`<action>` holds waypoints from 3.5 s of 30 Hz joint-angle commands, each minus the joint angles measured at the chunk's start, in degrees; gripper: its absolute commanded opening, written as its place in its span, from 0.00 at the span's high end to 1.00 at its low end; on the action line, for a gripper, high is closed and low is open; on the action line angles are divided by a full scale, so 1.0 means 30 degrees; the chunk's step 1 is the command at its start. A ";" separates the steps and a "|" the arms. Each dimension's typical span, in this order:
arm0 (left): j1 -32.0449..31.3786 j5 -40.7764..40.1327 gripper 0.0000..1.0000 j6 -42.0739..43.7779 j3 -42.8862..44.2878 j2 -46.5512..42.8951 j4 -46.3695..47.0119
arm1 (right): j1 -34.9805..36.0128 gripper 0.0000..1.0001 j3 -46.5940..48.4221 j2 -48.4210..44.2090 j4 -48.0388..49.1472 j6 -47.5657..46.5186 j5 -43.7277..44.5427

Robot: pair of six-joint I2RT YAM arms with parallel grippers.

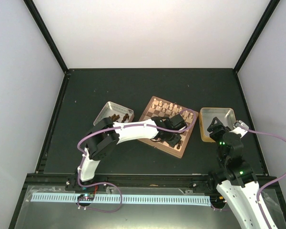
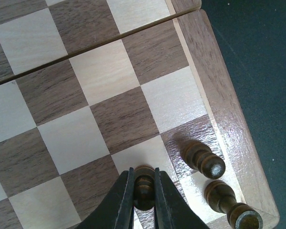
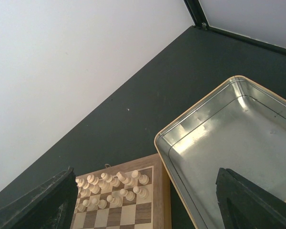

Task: Set up the chess pieces on the board
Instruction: Place the chess piece on the chessboard, then pick up the chess piece from the storage box.

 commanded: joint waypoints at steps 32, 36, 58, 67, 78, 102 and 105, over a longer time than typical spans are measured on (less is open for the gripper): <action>0.1677 -0.0234 0.55 -0.2174 -0.0697 -0.5065 -0.0535 | 0.0096 0.20 0.0419 -0.0357 -0.0269 0.0116 0.0097; 0.3097 -0.1487 0.52 -0.2796 -0.2181 -0.6411 -0.0468 | 0.0113 0.20 0.0346 -0.0357 -0.0301 0.0079 0.0049; 1.1940 -0.1268 0.66 -0.2294 -0.6406 -0.6894 0.0795 | 0.0089 0.20 0.0126 0.0220 0.0139 0.0159 -0.0292; 1.2490 -0.0045 0.77 -0.1859 -0.5526 -0.4911 0.1147 | 0.0100 0.20 0.0126 0.0381 0.0241 0.0029 -0.0226; 1.2584 0.0539 0.74 -0.1460 -0.5073 -0.3947 0.1199 | 0.0094 0.20 0.0096 0.0582 0.0441 0.0005 -0.0243; 1.2762 -0.0430 0.89 -0.1147 -0.4738 -0.3169 0.1246 | 0.0103 0.20 0.0096 0.0375 0.0165 0.0052 -0.0366; 1.2761 -0.0653 0.90 -0.1106 -0.5040 -0.3946 0.1219 | 0.0096 0.20 0.0124 0.0347 0.0082 0.0067 -0.0366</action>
